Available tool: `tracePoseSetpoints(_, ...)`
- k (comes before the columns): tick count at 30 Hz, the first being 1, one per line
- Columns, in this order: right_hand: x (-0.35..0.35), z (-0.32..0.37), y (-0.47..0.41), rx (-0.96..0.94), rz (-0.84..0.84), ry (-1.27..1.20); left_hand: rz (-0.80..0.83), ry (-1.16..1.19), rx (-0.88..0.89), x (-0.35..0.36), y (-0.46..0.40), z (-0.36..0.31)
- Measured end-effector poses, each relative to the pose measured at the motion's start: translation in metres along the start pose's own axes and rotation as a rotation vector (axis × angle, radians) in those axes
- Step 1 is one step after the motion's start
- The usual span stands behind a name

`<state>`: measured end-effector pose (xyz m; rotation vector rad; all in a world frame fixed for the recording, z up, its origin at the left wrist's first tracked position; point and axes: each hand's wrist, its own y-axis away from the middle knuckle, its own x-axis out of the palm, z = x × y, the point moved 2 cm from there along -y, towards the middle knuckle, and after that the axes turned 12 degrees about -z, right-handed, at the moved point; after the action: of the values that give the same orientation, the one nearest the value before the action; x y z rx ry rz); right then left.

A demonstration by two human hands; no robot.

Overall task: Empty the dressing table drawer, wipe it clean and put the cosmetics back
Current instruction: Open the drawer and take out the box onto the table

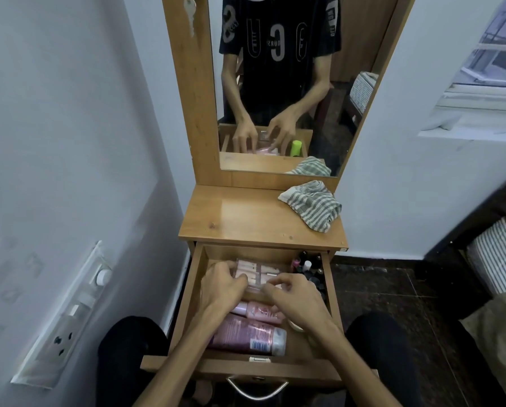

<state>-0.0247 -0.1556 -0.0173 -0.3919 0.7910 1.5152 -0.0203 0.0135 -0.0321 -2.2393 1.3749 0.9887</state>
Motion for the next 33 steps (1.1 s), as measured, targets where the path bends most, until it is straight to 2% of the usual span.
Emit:
tracePoseSetpoints(10,-0.028,0.032,0.031,-0.145,-0.007,-0.122,-0.169,0.139,0.124,-0.073,0.018,-0.025)
tracePoseSetpoints(16,-0.037,0.066,0.029,-0.196,-0.037,-0.203,-0.297,0.228,0.163,-0.102,-0.003,-0.024)
tracePoseSetpoints(25,0.009,0.111,-0.037,-0.300,-0.217,-0.117,-0.334,0.311,0.014,-0.082,-0.082,0.001)
tracePoseSetpoints(33,0.047,0.110,-0.087,-0.372,-0.369,-0.038,-0.330,0.318,0.042,-0.059,-0.129,0.013)
